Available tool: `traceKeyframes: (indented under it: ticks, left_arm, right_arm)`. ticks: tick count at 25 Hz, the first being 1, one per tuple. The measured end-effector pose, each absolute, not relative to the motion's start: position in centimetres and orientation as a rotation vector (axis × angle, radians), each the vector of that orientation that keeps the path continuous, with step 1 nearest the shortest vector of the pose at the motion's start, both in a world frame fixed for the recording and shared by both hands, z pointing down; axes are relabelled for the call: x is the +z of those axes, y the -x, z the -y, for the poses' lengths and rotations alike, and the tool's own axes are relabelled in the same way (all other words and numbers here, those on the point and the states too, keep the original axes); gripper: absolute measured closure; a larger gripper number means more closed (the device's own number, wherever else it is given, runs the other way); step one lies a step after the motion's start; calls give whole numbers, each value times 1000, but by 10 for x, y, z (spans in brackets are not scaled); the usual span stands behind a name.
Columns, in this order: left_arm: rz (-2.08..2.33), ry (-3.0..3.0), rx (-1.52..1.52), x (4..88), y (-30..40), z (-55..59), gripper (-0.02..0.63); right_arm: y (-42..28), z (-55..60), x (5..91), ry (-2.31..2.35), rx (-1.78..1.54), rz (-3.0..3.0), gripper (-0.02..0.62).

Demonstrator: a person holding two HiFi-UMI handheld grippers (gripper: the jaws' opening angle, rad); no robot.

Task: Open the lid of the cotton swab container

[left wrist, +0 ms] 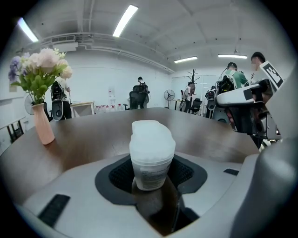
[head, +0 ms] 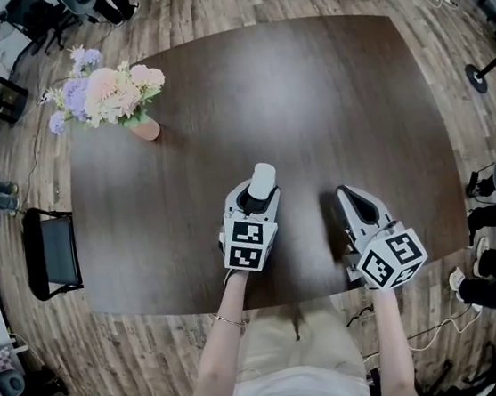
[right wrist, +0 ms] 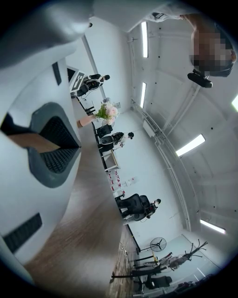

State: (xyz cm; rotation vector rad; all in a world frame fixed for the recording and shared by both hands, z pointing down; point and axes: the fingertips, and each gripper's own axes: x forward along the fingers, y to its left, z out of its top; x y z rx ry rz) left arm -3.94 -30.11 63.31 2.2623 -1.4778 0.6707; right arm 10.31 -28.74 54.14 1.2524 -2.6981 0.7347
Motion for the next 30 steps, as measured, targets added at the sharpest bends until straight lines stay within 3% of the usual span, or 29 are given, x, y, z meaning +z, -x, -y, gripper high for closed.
traceKeyframes:
  ticks: [12, 30]
  left_arm:
    - [1265, -2347, 651, 611, 23, 282, 394]
    - [934, -2562, 604, 511, -5, 248, 396]
  right_arm:
    - [-95, 294, 524, -1229, 691, 2742, 575]
    - [-84, 295, 449, -986, 530, 2912, 574]
